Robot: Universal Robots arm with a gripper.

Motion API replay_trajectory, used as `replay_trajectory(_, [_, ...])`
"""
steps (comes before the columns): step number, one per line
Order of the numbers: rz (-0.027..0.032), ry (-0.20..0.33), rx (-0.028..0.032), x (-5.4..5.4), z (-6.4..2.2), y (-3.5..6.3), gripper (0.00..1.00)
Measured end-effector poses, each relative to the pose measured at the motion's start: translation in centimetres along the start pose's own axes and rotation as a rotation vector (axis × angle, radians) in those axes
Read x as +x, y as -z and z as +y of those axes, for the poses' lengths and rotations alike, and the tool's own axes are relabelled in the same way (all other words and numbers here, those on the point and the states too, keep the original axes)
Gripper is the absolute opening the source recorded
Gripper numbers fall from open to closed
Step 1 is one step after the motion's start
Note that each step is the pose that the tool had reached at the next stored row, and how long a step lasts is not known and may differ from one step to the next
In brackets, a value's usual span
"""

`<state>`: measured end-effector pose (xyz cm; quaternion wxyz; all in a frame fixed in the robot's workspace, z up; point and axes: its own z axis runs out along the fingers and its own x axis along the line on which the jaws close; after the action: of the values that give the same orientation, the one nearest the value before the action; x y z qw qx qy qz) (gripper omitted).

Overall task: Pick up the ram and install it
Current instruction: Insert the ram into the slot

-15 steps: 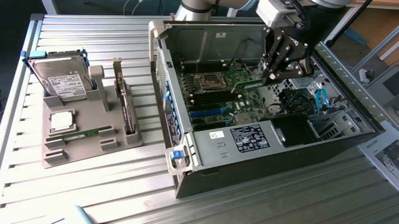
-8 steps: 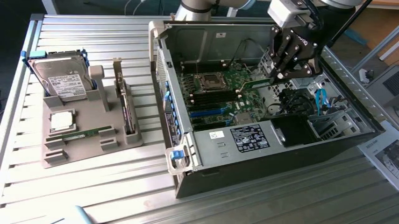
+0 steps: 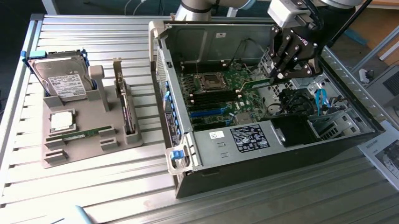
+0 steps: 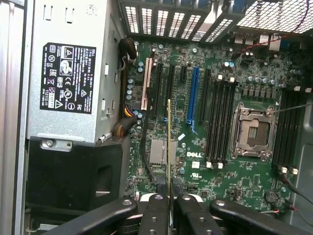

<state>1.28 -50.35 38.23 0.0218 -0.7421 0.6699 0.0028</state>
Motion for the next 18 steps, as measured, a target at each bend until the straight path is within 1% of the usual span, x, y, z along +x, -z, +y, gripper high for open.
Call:
replay_trajectory(4, [0.0001, 0.000, 0.0000, -0.1, 0.07, -0.08, 0.13])
replay_trajectory(6, [0.0005, -0.009, 0.0002, -0.6, 0.33, -0.61, 0.13])
replay_trajectory(8, [0.0007, -0.016, 0.0005, -0.9, 0.39, -1.00, 0.13])
replay_trajectory(10, [0.0012, -0.031, 0.0010, -1.6, 0.46, -1.75, 0.13])
replay_trajectory(12, [0.0016, -0.040, 0.0013, -2.0, 0.52, -2.23, 0.13])
replay_trajectory(13, [0.0019, -0.051, 0.0016, -2.4, 0.66, -2.74, 0.13])
replay_trajectory(18, [0.0027, -0.074, 0.0023, -3.1, 0.91, -3.81, 0.13])
